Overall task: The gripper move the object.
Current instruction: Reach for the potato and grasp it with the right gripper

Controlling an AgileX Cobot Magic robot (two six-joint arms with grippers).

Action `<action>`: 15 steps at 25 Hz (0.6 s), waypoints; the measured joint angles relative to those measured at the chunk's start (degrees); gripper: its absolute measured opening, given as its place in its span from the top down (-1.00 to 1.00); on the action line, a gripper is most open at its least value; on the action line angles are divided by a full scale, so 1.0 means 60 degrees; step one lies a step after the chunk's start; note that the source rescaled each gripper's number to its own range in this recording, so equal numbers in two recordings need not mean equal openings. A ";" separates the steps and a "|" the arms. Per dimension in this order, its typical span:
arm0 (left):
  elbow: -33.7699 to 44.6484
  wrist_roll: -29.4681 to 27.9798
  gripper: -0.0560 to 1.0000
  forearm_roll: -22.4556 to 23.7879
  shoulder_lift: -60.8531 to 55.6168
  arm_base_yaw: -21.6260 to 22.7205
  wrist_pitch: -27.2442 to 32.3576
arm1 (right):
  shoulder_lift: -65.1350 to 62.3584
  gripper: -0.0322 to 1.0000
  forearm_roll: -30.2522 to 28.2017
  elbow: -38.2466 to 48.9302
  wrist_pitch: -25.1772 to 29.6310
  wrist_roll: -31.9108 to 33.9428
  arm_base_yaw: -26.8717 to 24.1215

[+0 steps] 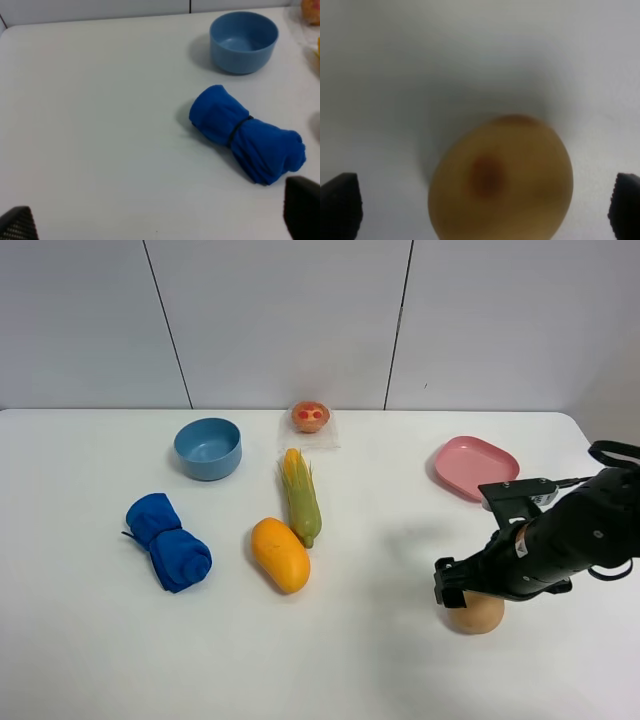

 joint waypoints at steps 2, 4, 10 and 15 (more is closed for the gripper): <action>0.0000 -0.0009 -1.00 0.0000 0.0000 0.0000 0.0000 | 0.0339 -1.00 -0.0020 0.0018 -0.0132 0.0000 0.0000; 0.0000 -0.0009 -1.00 0.0000 0.0000 0.0000 0.0000 | 0.0649 -1.00 -0.0020 0.0025 -0.0225 0.0000 0.0000; 0.0000 -0.0009 -1.00 0.0000 0.0000 0.0000 0.0000 | 0.1226 -1.00 0.0015 0.0025 -0.0354 0.0002 0.0000; 0.0000 -0.0002 -1.00 0.0000 0.0000 0.0000 0.0000 | 0.1238 -0.92 0.0180 0.0025 -0.0393 0.0010 0.0000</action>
